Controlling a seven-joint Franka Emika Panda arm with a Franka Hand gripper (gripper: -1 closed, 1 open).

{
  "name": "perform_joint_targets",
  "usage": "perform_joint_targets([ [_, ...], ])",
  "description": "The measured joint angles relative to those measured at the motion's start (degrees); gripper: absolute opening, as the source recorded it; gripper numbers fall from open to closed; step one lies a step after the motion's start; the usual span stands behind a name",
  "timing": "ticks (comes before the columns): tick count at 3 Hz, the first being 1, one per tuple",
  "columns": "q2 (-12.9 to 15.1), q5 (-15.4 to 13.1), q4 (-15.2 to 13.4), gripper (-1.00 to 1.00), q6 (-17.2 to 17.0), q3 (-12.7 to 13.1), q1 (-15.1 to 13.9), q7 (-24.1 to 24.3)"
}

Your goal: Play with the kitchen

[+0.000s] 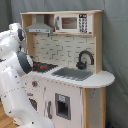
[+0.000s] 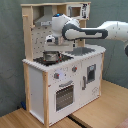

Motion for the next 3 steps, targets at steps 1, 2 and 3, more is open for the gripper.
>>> perform_joint_targets([
  [1,1.87,-0.69,-0.03,-1.0,-4.94,-0.05,0.83,2.45],
  [2,4.19,-1.92,-0.38,-1.0,-10.04,-0.07,1.45,5.16],
  [3,5.46,-3.15,-0.82,-1.0,-15.19,-0.31,1.45,7.93],
])
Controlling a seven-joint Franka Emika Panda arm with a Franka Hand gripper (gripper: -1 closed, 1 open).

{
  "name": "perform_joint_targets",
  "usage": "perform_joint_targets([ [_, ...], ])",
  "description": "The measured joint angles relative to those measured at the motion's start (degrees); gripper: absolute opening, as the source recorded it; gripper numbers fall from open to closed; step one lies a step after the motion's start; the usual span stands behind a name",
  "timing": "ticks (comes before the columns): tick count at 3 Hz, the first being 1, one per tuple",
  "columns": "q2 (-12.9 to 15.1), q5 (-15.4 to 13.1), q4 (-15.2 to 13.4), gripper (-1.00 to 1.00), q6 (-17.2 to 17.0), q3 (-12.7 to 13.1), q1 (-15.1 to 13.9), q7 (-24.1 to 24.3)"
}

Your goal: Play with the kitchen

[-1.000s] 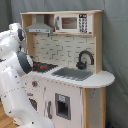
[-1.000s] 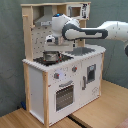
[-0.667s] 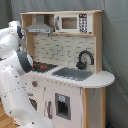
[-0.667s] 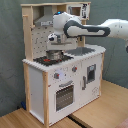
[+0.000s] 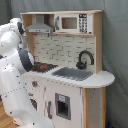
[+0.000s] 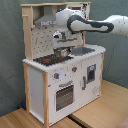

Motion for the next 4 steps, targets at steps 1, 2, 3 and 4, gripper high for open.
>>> perform_joint_targets([
  [1,2.51,-2.29,-2.41,-1.0,-3.5,-0.12,0.42,3.01],
  [2,6.01,-5.14,-6.08,-1.0,-4.67,-0.12,1.67,4.98],
  [3,9.15,-7.37,-10.18,-1.0,-4.56,-0.11,3.07,6.69],
  [4,12.74,-9.81,-15.21,-1.0,-4.02,-0.08,4.81,8.79],
])
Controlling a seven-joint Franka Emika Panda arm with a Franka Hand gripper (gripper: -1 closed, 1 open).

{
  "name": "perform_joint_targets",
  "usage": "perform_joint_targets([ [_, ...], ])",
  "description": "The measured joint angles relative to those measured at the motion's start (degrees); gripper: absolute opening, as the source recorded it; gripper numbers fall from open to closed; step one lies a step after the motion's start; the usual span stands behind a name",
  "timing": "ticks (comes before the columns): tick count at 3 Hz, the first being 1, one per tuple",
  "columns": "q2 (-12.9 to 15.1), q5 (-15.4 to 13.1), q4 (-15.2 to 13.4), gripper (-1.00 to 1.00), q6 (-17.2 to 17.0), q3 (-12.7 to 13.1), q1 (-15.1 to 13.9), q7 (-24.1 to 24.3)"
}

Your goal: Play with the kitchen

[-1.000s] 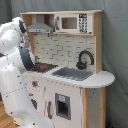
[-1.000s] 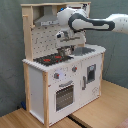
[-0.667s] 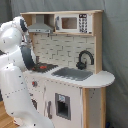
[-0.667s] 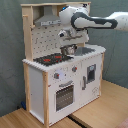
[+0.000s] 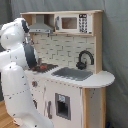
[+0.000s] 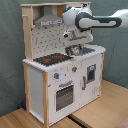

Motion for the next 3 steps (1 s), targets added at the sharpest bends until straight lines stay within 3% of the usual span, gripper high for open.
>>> perform_joint_targets([
  [3,9.6,-6.1,-13.03,-1.0,4.21,0.25,3.99,6.22],
])
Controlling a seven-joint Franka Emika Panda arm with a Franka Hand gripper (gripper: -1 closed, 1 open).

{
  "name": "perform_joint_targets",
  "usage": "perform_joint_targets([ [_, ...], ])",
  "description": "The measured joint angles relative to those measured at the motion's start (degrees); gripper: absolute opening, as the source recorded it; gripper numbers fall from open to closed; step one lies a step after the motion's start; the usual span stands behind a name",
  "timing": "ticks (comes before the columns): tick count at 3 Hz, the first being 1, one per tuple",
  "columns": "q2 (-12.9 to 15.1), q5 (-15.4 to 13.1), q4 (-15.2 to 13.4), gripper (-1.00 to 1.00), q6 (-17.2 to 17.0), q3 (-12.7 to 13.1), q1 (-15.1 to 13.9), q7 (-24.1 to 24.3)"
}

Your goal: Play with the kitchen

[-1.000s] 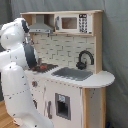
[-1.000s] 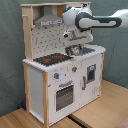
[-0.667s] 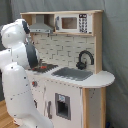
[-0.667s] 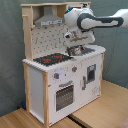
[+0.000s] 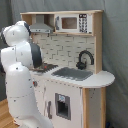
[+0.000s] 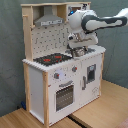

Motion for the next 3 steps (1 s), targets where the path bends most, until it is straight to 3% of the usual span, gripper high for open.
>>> perform_joint_targets([
  [3,10.69,-7.11,-10.15,-1.0,2.82,1.16,1.61,7.22],
])
